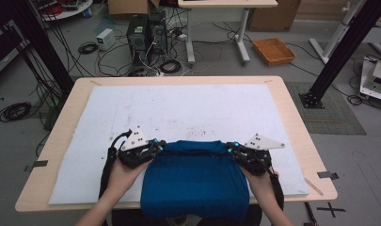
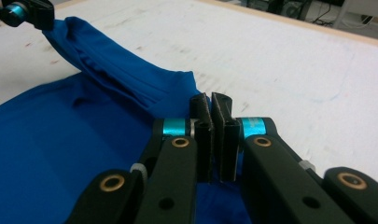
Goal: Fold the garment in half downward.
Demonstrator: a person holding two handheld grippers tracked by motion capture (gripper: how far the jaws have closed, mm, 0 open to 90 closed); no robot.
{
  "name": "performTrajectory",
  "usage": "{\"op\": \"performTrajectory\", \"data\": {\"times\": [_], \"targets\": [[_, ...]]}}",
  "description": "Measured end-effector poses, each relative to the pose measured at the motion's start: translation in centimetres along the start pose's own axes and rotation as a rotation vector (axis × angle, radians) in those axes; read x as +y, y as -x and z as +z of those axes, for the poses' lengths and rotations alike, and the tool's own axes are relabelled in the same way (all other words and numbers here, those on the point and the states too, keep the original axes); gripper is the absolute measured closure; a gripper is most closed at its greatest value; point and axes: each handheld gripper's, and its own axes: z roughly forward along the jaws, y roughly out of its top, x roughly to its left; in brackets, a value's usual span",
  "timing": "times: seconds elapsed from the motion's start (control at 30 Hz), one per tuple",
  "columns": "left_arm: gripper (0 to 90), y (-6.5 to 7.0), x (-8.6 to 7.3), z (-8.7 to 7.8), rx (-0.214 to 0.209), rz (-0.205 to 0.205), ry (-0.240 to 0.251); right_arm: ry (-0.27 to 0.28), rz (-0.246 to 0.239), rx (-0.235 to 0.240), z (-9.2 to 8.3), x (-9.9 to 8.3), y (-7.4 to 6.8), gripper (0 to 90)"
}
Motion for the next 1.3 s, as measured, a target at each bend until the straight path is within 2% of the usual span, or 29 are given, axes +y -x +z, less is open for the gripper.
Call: {"op": "performTrajectory", "data": {"times": [0.03, 0.07, 0.1, 0.13, 0.17, 0.2, 0.23, 0.33, 0.4, 0.43, 0.5, 0.6, 0.8, 0.97, 1.1, 1.17, 1.2, 1.27, 1.3], "targets": [[87.8, 0.0, 0.0, 0.0, 0.0, 0.0, 0.0, 0.0, 0.0, 0.0, 0.0, 0.0, 0.0, 88.2], [87.8, 0.9, -0.6, -0.4, -0.006, 0.011, -0.004, -0.007, -0.004, 0.002, -0.7, -0.7, -0.8, 88.2], [87.8, 0.9, -0.6, -0.4, -0.006, 0.011, -0.004, -0.007, -0.004, 0.002, -0.7, -0.7, -0.8, 88.2], [87.7, 1.7, -1.1, -0.9, -0.014, 0.018, -0.011, -0.01, -0.013, 0.0, -1.4, -1.4, -1.5, 88.2], [87.8, 1.7, -1.1, -0.9, -0.014, 0.018, -0.011, -0.01, -0.013, 0.0, -1.4, -1.4, -1.5, 88.2], [87.7, 2.5, -1.7, -1.3, -0.026, 0.028, -0.019, -0.016, -0.025, 0.002, -2.0, -2.1, -2.2, 88.2], [87.8, 2.5, -1.7, -1.3, -0.026, 0.028, -0.019, -0.016, -0.025, 0.002, -2.0, -2.1, -2.2, 88.2], [87.7, 3.7, -2.5, -1.7, -0.041, 0.034, -0.029, -0.031, -0.043, 0.0, -2.7, -3.2, -3.3, 88.2], [87.7, 4.6, -3.0, -1.9, -0.04, 0.063, -0.045, -0.043, -0.058, -0.001, -3.2, -4.2, -4.1, 88.1], [87.7, 5.0, -3.3, -2.0, -0.032, 0.079, -0.052, -0.043, -0.058, -0.001, -3.2, -4.2, -4.1, 88.1], [87.7, 5.6, -3.8, -2.1, -0.039, 0.071, -0.052, -0.058, -0.068, -0.002, -3.5, -5.2, -4.9, 87.9], [87.7, 6.6, -4.4, -2.1, -0.044, 0.086, -0.068, -0.069, -0.079, -0.003, -3.8, -6.0, -5.4, 88.0], [87.5, 7.9, -5.5, -2.1, -0.078, 0.094, -0.111, -0.09, -0.076, 0.006, -4.5, -7.0, -6.1, 87.4], [85.7, 8.5, -6.3, -2.3, -0.098, 0.106, -0.145, -0.115, -0.084, 0.024, -4.9, -7.8, -6.8, 82.9], [78.5, 8.6, -6.1, -2.8, -0.1, 0.103, -0.128, -0.097, -0.078, 0.015, -5.5, -7.5, -6.7, 80.1], [76.1, 8.2, -5.8, -2.8, -0.089, 0.088, -0.114, -0.07, -0.072, -0.002, -5.6, -7.0, -6.1, 79.1], [73.0, 8.0, -5.6, -2.8, -0.079, 0.071, -0.104, -0.05, -0.067, -0.028, -5.5, -6.3, -5.5, 75.3], [72.8, 7.1, -5.2, -2.8, -0.053, 0.044, -0.081, -0.045, -0.057, -0.041, -5.4, -6.0, -5.1, 73.8], [69.7, 6.5, -5.0, -2.6, -0.031, 0.027, -0.067, -0.024, -0.018, -0.059, -5.0, -5.3, -3.8, 68.6]]}}
